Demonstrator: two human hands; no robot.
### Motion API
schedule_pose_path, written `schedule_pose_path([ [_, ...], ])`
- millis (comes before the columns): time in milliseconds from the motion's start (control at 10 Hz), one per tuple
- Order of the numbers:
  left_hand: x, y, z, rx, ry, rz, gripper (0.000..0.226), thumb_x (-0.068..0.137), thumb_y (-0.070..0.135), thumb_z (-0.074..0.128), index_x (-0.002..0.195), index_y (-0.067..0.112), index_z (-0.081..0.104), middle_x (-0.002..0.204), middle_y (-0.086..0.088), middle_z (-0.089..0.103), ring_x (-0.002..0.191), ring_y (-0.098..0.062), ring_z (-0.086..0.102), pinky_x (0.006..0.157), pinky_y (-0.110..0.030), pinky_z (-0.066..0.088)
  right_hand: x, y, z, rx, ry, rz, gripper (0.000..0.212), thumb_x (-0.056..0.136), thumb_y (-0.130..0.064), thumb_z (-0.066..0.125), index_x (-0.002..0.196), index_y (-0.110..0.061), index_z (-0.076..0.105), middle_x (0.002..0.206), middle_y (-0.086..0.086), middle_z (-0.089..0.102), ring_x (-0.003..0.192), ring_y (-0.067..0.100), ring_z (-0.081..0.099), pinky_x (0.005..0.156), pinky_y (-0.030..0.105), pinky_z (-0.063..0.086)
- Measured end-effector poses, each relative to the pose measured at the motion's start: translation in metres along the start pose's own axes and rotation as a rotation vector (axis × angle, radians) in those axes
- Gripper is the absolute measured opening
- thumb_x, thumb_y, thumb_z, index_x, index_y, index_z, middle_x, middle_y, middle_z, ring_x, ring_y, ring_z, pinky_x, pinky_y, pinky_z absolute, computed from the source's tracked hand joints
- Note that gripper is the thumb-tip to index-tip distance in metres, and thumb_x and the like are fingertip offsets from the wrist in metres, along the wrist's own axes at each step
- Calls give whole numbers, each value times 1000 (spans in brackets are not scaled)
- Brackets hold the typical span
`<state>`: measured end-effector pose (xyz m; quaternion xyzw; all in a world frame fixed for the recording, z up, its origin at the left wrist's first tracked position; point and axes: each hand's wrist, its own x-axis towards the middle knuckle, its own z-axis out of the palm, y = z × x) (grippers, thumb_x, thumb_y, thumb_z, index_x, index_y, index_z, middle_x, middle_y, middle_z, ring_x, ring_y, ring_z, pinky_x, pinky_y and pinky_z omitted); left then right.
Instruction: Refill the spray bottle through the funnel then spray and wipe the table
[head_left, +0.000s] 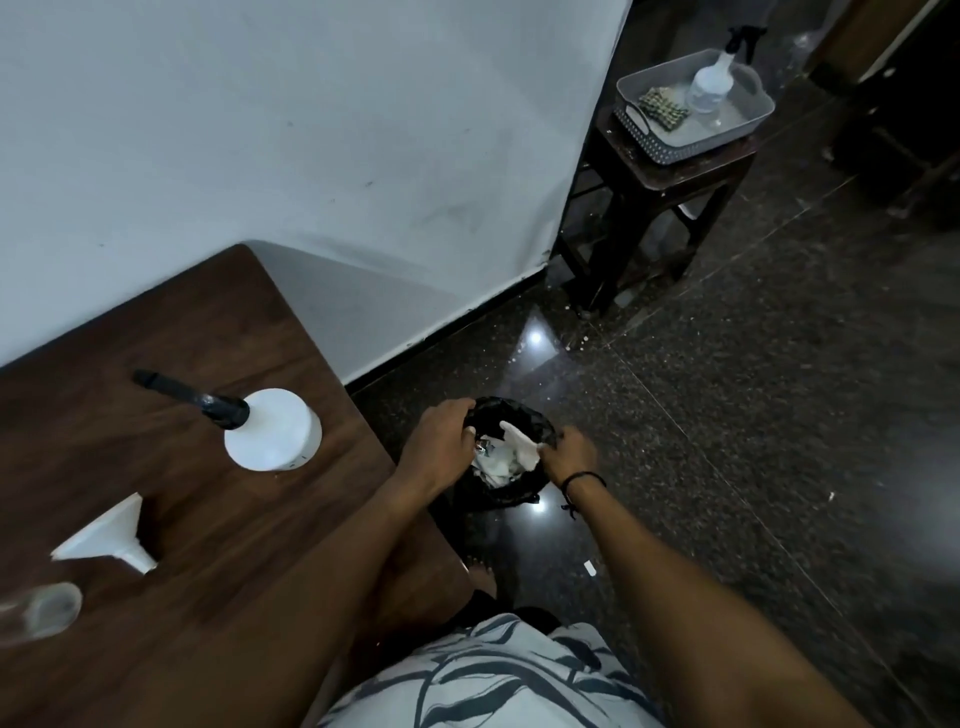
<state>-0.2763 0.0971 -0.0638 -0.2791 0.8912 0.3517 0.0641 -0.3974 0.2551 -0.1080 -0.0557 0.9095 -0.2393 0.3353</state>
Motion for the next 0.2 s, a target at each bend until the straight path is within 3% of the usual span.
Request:
schedule_pose_path([
  [200, -1, -7, 2, 147, 7, 14, 45, 94, 20, 51, 138, 13, 48, 139, -10, 54, 125, -31, 49, 103, -44, 43, 0, 0, 7, -25, -27, -42, 31, 93, -21, 60, 120, -7, 63, 117, 17, 67, 108, 34, 62, 91, 38, 52],
])
